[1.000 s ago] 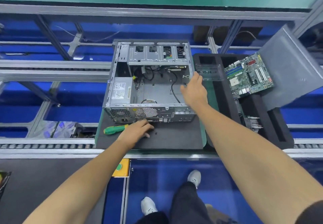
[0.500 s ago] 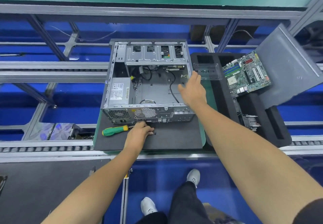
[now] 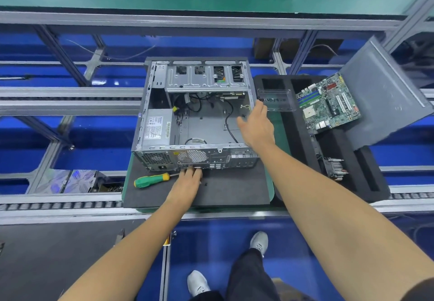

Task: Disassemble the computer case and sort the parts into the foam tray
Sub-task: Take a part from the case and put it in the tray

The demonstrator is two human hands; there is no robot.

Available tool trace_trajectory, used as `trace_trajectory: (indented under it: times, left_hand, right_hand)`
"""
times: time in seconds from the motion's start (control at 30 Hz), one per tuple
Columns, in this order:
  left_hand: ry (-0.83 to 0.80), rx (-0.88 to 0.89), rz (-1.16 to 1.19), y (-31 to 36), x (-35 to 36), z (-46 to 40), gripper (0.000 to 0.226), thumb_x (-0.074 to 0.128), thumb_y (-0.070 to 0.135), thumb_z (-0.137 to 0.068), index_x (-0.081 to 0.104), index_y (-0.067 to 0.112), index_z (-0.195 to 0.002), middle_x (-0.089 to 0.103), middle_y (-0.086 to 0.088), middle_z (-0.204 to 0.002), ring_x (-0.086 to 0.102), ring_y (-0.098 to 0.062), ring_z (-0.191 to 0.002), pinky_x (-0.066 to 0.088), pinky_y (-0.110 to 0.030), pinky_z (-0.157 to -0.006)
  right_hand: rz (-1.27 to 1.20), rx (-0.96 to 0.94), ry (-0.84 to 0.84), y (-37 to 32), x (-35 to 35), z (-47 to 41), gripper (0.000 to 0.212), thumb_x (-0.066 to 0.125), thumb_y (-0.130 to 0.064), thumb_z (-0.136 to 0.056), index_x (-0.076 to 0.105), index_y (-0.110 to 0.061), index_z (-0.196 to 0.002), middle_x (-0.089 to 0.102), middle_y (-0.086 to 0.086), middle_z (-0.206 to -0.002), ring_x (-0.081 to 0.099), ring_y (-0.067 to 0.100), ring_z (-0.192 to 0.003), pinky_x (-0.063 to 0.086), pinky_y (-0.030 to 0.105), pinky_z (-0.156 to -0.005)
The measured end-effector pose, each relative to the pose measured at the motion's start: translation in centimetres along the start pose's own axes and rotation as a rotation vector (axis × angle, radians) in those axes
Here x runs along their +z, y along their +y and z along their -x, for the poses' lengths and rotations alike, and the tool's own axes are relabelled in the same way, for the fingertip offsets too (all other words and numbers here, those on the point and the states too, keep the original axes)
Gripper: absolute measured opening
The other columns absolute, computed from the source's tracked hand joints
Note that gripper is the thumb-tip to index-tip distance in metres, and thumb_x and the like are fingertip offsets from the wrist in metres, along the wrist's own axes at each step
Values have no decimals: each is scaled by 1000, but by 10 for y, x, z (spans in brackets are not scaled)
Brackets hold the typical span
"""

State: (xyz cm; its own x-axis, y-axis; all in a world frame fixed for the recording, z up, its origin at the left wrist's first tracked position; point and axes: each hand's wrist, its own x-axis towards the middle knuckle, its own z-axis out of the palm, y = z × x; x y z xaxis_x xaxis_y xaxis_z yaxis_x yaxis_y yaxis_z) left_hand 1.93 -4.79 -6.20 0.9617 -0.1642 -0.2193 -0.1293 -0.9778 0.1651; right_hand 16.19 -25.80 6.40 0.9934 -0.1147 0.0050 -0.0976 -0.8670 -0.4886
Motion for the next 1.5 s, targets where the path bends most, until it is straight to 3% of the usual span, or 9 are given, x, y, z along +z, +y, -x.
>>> trace_trajectory:
  times: [0.23, 0.33, 0.47, 0.6, 0.7, 0.87, 1.2, 1.37, 1.5]
  left_hand:
    - [35, 5, -86, -4, 0, 1, 31, 35, 24, -112, 45, 5, -134, 45, -16, -144, 49, -35, -127, 45, -40, -100]
    - [81, -62, -6, -2, -1, 6, 28, 41, 27, -110, 50, 6, -126, 50, -14, -138, 50, -33, -122, 51, -40, -85]
    - [121, -39, 77, -7, 2, 14, 22, 44, 24, -109, 54, 7, -118, 54, -13, -124, 50, -32, -111, 48, -41, -83]
    - [74, -21, 120, -19, -2, 13, 26, 41, 23, -109, 53, 7, -126, 52, -13, -126, 51, -33, -115, 44, -43, -96]
    - [-40, -31, 164, -15, -5, 9, 36, 39, 13, -107, 48, 0, -139, 50, -20, -141, 49, -35, -130, 39, -43, -112]
    - [59, -239, 390, -8, -8, 10, 38, 40, 11, -106, 41, 3, -142, 46, -15, -138, 48, -30, -125, 37, -35, -106]
    - [64, -370, 333, -14, -13, 5, 31, 45, 12, -105, 45, 0, -134, 49, -19, -136, 57, -36, -119, 46, -40, -95]
    - [112, -442, 912, -16, -18, 19, 12, 55, 9, -103, 57, -1, -109, 63, -10, -85, 59, -26, -83, 44, -31, -70]
    - [61, -505, 1342, 4, -27, 20, 20, 45, 12, -108, 55, 10, -91, 52, -2, -73, 51, -12, -66, 41, -20, -52]
  right_hand:
    - [-65, 6, 24, -2, -4, 3, 60, 56, -39, -97, 31, -10, -144, 46, 10, -136, 60, 35, -101, 52, 50, -83]
    - [-112, -97, 216, -3, -5, 13, 44, 59, -29, -92, 43, -13, -131, 46, 4, -127, 49, 25, -105, 50, 41, -70]
    - [-34, -668, 483, -5, 1, 35, 34, 59, -21, -78, 52, -12, -110, 52, 9, -108, 41, 25, -98, 36, 36, -82]
    - [96, -1286, 403, -24, 45, 75, 17, 49, -21, -79, 46, -19, -96, 54, 2, -93, 40, 22, -90, 29, 38, -79]
    - [240, -1506, 244, -13, 78, 95, 11, 48, -22, -89, 53, -19, -99, 58, -1, -95, 46, 22, -89, 32, 37, -82]
    - [541, -1050, -448, 2, 107, 108, 58, 55, -31, -98, 33, -7, -145, 64, 14, -113, 69, 35, -82, 45, 42, -58]
    - [613, -802, -646, -20, 118, 110, 31, 47, -11, -102, 48, -10, -132, 65, 19, -115, 66, 39, -99, 43, 43, -69]
    - [546, -766, -713, -20, 102, 104, 24, 42, -15, -105, 47, -6, -126, 64, 21, -111, 64, 39, -96, 40, 42, -67]
    - [302, -625, -645, -14, 85, 108, 19, 43, -23, -103, 45, -10, -117, 65, 18, -105, 63, 39, -92, 44, 41, -68]
